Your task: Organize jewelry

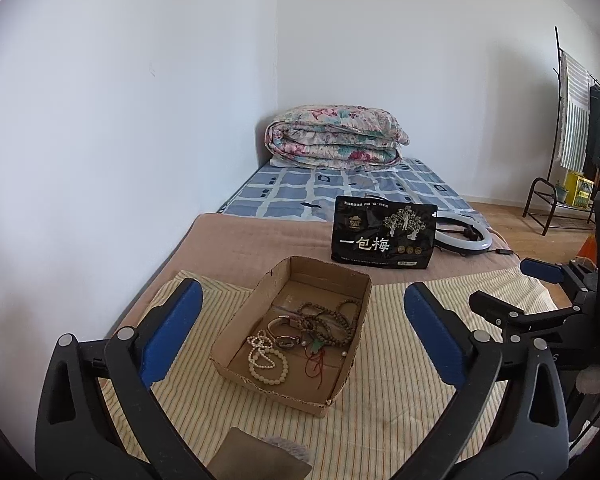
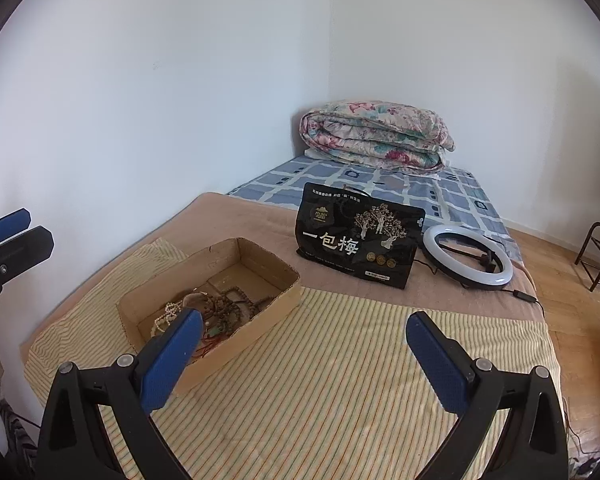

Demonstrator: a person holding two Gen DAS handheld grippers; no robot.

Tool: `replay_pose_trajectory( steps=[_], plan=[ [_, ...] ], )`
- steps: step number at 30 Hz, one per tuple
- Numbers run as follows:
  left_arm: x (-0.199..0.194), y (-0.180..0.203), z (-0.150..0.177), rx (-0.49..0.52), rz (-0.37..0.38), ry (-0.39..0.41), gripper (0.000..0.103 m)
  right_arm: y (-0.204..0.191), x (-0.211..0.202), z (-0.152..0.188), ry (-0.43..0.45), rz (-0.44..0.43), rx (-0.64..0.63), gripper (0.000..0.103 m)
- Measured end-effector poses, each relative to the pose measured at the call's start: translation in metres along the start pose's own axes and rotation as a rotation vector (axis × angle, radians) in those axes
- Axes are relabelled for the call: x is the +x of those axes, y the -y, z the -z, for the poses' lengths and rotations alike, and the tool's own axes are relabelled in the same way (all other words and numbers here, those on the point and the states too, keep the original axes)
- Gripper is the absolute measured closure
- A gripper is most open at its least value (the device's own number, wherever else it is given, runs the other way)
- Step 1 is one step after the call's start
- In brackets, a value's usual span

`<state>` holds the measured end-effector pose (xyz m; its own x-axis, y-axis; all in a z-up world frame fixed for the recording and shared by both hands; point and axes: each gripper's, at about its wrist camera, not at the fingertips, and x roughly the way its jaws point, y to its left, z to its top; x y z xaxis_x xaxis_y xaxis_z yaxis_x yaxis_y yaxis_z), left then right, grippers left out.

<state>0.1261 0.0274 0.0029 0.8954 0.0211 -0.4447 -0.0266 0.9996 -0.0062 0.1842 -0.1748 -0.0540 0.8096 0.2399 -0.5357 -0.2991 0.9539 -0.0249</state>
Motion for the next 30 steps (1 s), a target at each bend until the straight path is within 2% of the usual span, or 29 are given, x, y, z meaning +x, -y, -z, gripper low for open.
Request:
replay_pose_trajectory(
  steps=[30],
  plan=[
    [0.0002, 0.0041, 0.0046, 0.02, -0.006, -0.014, 0.0, 0.0043, -0.0017, 0.0002, 0.008, 0.022, 0.0, 0.0]
  ],
)
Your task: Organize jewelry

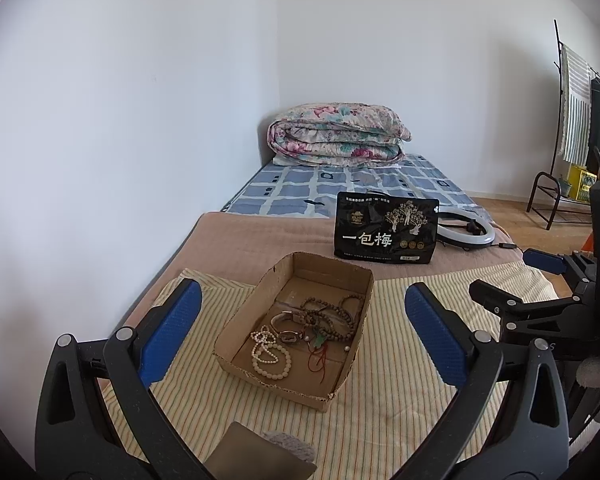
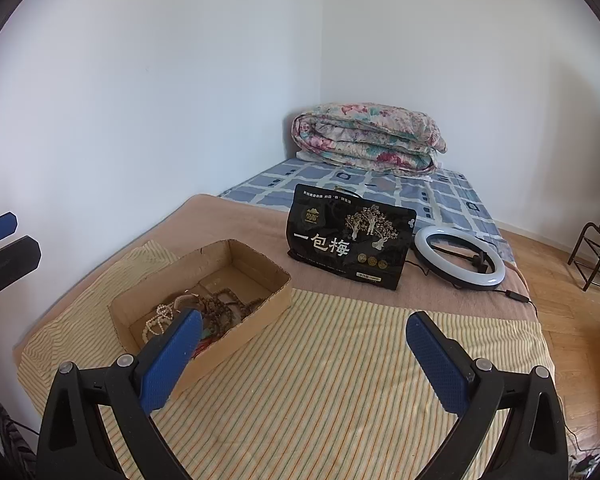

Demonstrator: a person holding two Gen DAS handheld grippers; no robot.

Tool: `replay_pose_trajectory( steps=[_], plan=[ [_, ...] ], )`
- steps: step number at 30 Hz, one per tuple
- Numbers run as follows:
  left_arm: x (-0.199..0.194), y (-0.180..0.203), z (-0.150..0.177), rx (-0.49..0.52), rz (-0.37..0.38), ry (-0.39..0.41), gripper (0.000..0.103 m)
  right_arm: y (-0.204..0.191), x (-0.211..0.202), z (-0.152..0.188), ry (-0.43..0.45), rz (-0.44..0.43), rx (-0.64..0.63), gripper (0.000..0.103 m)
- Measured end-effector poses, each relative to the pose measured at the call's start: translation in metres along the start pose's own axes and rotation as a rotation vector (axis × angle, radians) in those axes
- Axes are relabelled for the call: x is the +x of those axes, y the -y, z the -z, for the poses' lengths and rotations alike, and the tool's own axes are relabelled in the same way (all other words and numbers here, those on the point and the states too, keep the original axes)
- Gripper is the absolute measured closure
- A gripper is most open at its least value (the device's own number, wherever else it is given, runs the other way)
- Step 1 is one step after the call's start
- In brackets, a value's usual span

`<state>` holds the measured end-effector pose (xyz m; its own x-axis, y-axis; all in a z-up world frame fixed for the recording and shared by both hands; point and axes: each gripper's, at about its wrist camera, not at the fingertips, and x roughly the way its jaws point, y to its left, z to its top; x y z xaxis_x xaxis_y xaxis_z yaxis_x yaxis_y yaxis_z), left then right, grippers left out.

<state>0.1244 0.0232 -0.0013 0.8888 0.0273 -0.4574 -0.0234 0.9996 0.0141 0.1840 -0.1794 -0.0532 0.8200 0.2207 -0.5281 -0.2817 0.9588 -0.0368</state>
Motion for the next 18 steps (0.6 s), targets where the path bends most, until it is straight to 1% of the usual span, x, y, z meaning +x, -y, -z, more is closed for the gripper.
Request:
replay_pose_trajectory(
  steps=[18],
  plan=[
    [-0.003, -0.0004, -0.0002, 0.003, -0.002, 0.002, 0.0, -0.0002, 0.0002, 0.0005, -0.002, -0.001, -0.001, 0.0]
  ],
)
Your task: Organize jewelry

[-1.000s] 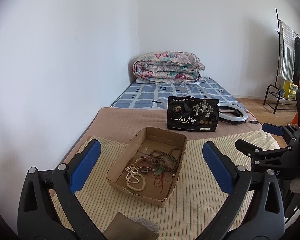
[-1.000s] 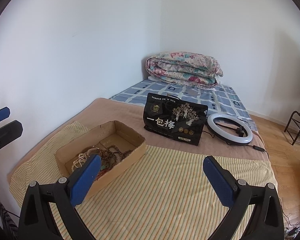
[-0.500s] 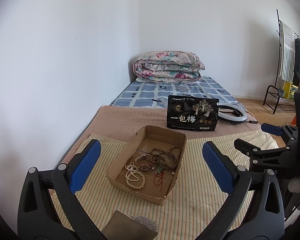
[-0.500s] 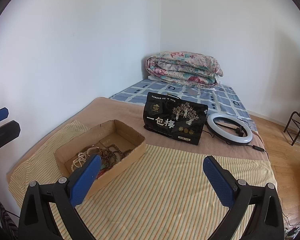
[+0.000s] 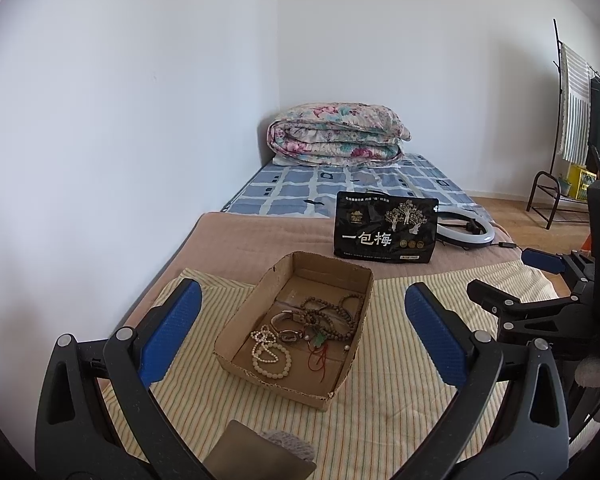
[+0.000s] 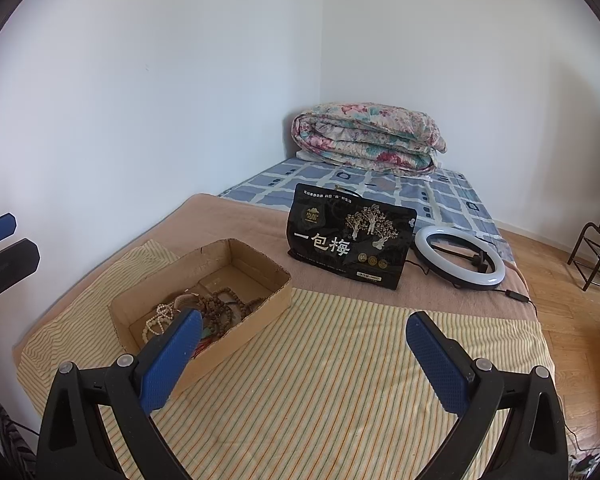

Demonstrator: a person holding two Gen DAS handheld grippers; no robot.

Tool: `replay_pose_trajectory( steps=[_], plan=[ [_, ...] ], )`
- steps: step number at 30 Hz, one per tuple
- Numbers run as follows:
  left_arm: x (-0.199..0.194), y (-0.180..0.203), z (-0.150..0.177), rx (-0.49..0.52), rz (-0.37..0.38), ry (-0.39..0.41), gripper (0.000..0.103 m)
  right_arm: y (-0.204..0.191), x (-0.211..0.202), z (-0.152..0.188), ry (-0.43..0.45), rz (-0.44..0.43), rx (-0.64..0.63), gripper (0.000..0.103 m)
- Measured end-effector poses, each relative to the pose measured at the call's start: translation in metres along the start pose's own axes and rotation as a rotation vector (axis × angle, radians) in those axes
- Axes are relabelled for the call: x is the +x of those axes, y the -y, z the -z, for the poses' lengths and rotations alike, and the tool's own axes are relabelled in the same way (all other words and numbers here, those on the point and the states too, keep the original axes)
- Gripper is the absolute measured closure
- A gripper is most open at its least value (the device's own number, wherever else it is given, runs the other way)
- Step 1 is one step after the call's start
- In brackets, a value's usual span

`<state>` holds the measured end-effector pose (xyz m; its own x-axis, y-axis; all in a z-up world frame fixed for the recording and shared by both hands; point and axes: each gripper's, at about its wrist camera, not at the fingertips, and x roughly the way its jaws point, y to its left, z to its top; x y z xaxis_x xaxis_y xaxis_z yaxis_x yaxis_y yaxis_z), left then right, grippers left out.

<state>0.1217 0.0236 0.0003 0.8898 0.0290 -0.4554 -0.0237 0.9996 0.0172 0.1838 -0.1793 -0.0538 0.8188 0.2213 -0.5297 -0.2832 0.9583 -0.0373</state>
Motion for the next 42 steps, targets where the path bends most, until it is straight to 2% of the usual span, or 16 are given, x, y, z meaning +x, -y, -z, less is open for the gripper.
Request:
replay_pose_trajectory(
  steps=[42],
  plan=[
    [-0.0017, -0.001, 0.0042, 0.027, 0.0, 0.006, 0.0, -0.0026, 0.0011, 0.0034, -0.004, -0.006, 0.003, 0.0]
  ],
)
